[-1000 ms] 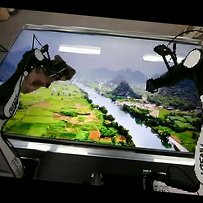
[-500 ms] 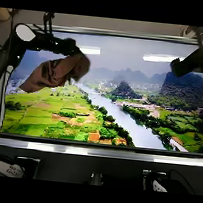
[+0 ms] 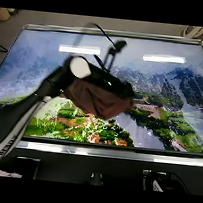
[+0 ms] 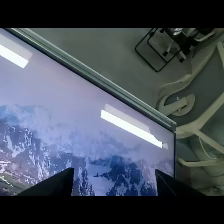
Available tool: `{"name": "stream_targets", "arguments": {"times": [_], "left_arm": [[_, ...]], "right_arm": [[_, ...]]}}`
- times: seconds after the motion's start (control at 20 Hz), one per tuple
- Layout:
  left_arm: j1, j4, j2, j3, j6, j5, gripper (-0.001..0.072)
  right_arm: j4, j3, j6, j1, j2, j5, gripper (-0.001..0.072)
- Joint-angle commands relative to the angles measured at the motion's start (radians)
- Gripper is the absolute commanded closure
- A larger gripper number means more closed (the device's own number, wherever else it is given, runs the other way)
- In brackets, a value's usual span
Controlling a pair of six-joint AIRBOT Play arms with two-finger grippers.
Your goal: Fold the shirts.
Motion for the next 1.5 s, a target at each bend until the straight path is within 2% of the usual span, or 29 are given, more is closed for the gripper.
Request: {"name": "stream_targets", "arguments": {"times": [0.0,0.15,0.25,0.35,0.45,0.55,0.65,0.7,0.95,1.35,1.4,1.45], "left_arm": [[-0.092,0.010,-0.060,-0.014,-0.082,0.018,-0.0013],[0.071,0.202,-0.042,0.068,-0.084,-0.149,-0.0010],[0.230,0.349,-0.028,0.098,-0.091,-0.301,-0.0006],[0.393,0.449,-0.025,0.085,-0.090,-0.429,-0.0006],[0.539,0.466,-0.025,0.018,-0.097,-0.487,-0.0006],[0.652,0.431,-0.023,-0.087,-0.106,-0.486,-0.0003],[0.706,0.420,-0.024,-0.194,-0.106,-0.430,0.0005],[0.713,0.414,-0.024,-0.237,-0.106,-0.392,0.0004],[0.670,0.381,-0.031,-0.328,-0.101,-0.211,0.0004],[0.638,0.377,-0.128,-0.328,-0.069,-0.201,0.0005],[0.633,0.377,-0.138,-0.327,-0.052,-0.199,0.0086],[0.631,0.378,-0.145,-0.327,-0.053,-0.197,0.0268]], "right_arm": [[-0.030,-0.001,0.000,0.000,0.017,0.111,0.0205],[-0.019,-0.004,0.005,0.000,-0.072,0.326,0.0203],[0.013,-0.044,0.007,0.000,-0.163,0.430,0.0165],[0.103,-0.148,0.007,0.000,-0.250,0.436,0.0165],[0.210,-0.276,-0.002,0.000,-0.324,0.389,0.0164],[0.339,-0.376,-0.016,0.000,-0.385,0.341,0.0149],[0.464,-0.417,-0.069,0.000,-0.444,0.311,0.0038],[0.481,-0.420,-0.080,0.000,-0.467,0.299,0.0035],[0.448,-0.427,-0.088,0.000,-0.551,0.267,0.0036],[0.436,-0.431,-0.110,0.000,-0.655,0.278,0.0040],[0.435,-0.431,-0.110,0.000,-0.665,0.278,0.0046],[0.435,-0.431,-0.110,0.000,-0.674,0.278,0.0048]]}}
